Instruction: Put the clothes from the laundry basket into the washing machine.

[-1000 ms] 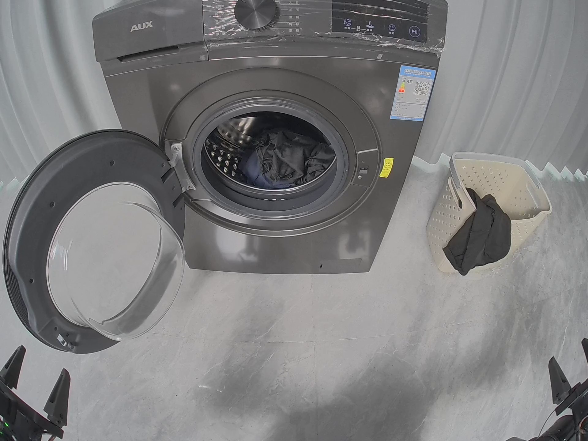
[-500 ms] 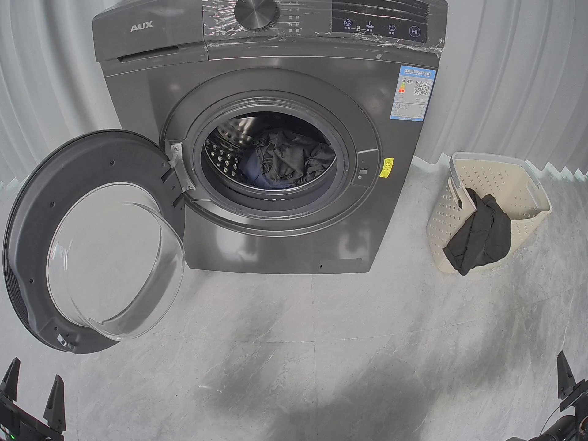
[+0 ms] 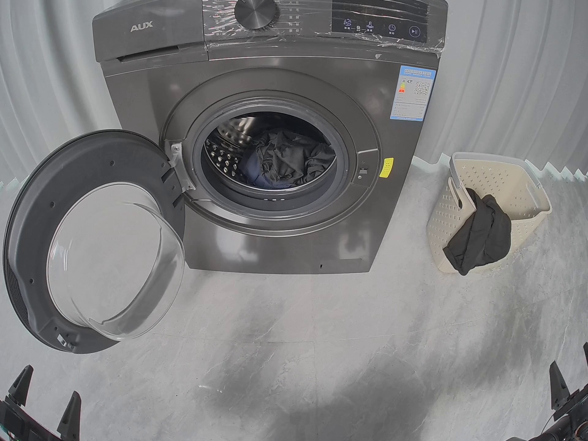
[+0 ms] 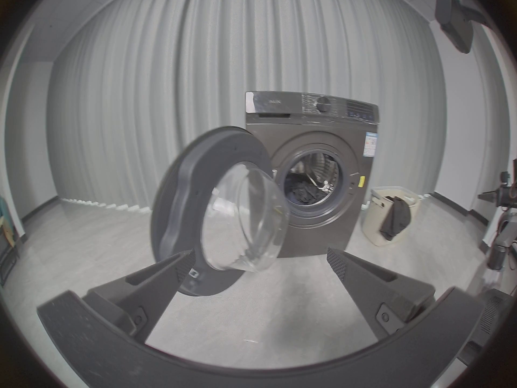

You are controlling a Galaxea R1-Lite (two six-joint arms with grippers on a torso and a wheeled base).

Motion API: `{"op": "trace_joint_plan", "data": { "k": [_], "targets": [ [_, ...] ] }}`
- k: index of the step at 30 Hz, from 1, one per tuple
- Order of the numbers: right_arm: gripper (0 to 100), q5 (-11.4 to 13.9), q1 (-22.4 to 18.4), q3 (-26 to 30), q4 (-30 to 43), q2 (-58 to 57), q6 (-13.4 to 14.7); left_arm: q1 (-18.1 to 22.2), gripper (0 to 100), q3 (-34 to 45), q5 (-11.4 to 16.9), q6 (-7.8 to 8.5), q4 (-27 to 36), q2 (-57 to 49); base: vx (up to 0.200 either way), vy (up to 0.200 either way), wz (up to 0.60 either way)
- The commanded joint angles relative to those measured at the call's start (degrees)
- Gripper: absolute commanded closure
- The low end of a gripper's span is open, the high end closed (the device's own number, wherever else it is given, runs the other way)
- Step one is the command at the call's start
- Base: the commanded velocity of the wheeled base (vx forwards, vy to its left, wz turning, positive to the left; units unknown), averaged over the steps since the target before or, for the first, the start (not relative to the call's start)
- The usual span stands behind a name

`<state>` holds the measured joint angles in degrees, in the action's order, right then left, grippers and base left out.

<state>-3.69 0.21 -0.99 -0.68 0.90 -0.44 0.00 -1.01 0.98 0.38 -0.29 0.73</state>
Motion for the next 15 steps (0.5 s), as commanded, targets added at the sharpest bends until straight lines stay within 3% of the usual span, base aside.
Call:
{"op": "trace_joint_plan", "data": {
  "k": [1,10,15],
  "targets": [
    [0,0.3,0.1,-0.9,1.7,-0.1,1.2,-0.1,0,0.9,-0.6,-0.47,0.7,-0.7,0.000,-0.200,0.00],
    [0,-5.3,0.0,-0.5,1.3,0.0,1.2,-0.1,0,1.0,-1.2,-1.43,0.6,-0.7,0.000,-0.200,0.00],
    [0,-1.5,0.1,-0.6,1.3,-0.1,1.8,-0.1,0,1.0,-1.1,-1.34,0.6,-0.7,0.000,-0.200,0.00]
  ]
}}
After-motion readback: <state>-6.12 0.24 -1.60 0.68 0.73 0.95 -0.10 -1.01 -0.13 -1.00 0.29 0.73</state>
